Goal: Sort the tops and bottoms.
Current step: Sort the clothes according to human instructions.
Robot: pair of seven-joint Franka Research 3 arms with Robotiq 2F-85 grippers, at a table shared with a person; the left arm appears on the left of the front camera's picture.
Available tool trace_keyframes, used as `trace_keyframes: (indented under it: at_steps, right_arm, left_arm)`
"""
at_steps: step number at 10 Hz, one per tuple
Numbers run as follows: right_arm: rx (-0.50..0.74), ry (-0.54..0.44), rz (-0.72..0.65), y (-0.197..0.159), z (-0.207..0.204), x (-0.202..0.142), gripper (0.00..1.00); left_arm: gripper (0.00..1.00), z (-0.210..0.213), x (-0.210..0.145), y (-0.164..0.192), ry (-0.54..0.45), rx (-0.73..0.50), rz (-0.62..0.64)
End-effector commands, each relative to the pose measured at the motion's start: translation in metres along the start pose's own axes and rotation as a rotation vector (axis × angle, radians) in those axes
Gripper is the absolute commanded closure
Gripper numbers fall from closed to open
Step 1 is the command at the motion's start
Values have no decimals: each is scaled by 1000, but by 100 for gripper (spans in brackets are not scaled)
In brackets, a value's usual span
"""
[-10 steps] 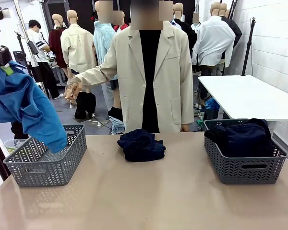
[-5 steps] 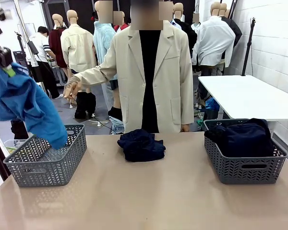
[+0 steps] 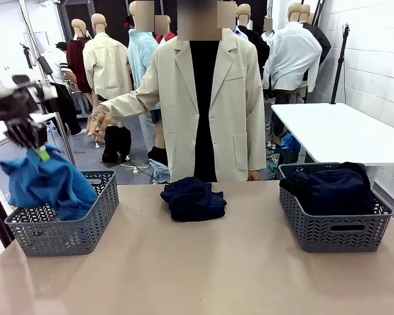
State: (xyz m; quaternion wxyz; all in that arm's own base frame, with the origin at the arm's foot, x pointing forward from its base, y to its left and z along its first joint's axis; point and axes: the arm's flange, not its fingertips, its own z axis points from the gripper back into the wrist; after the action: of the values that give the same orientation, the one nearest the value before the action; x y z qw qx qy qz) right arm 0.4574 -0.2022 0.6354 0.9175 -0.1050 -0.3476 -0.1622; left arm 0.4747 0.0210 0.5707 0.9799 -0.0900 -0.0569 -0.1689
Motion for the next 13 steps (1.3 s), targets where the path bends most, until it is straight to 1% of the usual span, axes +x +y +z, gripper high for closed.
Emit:
trace_keyframes:
  at_steps: [1,2,3,4,5,6,8,9,10,11,13]
  right_arm:
    - [-4,1,13,2,0,-2,0]
    - [-4,1,13,2,0,-2,0]
    - [-4,1,13,2,0,-2,0]
    - [-4,1,13,2,0,-2,0]
    - [-4,1,13,2,0,-2,0]
    - [-4,1,13,2,0,-2,0]
    - [-4,1,13,2,0,-2,0]
    - [-4,1,13,2,0,-2,0]
    - [-4,1,13,2,0,-2,0]
    - [-4,1,13,2,0,-2,0]
    - [-4,1,13,2,0,-2,0]
  left_arm:
    - [100,-37,-9,4,84,-104,54]
    - [100,-66,-16,5,129,-118,74]
    - [100,-80,-18,8,156,-104,80]
    - [100,-86,-22,9,184,-125,97]
    - [87,-84,-22,9,185,-128,93]
    - [68,-77,-21,8,176,-102,69]
    - [30,-57,-17,3,111,-31,32]
    - [11,-51,-11,6,77,10,36]
    - [0,-47,-6,9,50,40,45]
    - [0,-39,-3,10,21,68,42]
    - [0,-9,0,10,-54,101,21]
